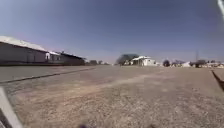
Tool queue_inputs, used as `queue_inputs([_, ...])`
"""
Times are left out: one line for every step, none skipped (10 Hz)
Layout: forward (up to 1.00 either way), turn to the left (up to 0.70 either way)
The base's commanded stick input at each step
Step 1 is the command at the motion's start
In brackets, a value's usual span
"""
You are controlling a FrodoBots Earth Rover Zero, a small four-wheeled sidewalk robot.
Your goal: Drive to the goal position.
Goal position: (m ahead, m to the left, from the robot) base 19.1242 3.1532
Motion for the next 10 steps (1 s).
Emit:
queue_inputs([0.70,0.00])
queue_inputs([0.70,0.00])
queue_inputs([0.70,0.00])
queue_inputs([0.70,0.00])
queue_inputs([0.70,0.00])
queue_inputs([0.70,0.00])
queue_inputs([0.70,0.00])
queue_inputs([0.70,0.00])
queue_inputs([0.70,0.00])
queue_inputs([0.70,0.00])
